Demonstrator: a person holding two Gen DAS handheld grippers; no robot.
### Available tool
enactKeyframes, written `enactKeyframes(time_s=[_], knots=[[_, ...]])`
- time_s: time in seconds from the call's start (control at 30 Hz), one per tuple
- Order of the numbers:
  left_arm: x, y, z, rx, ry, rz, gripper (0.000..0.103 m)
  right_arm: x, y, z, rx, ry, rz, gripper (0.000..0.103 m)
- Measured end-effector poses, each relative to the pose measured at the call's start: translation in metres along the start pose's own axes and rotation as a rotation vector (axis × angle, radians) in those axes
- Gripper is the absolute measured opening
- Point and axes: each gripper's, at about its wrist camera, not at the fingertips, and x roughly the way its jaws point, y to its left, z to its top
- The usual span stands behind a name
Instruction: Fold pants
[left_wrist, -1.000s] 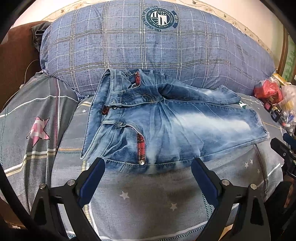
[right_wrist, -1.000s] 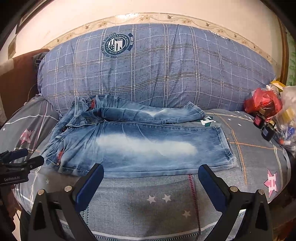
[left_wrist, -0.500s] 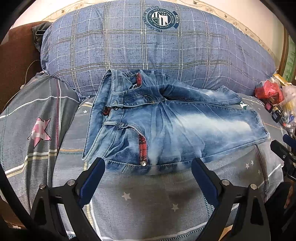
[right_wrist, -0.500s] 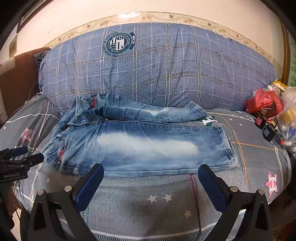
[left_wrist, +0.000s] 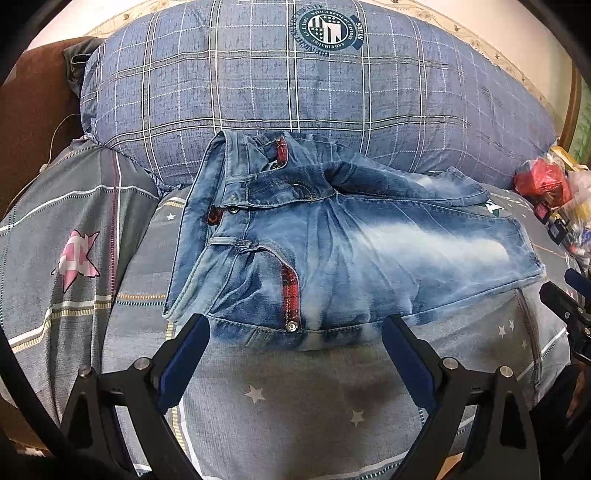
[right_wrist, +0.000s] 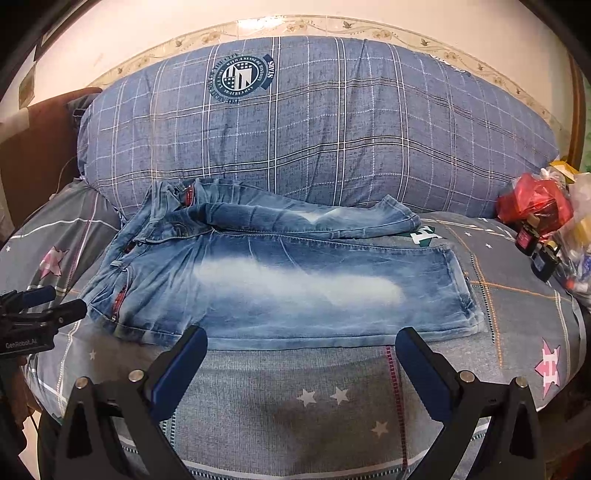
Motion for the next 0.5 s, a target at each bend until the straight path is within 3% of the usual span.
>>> enactKeyframes(time_s=[0.5], knots=[[0.012, -0.001, 0.006, 0.005, 0.013, 0.011, 0.094, 0.018, 0.003, 0.003, -0.008, 0.014, 0.016, 0.103]])
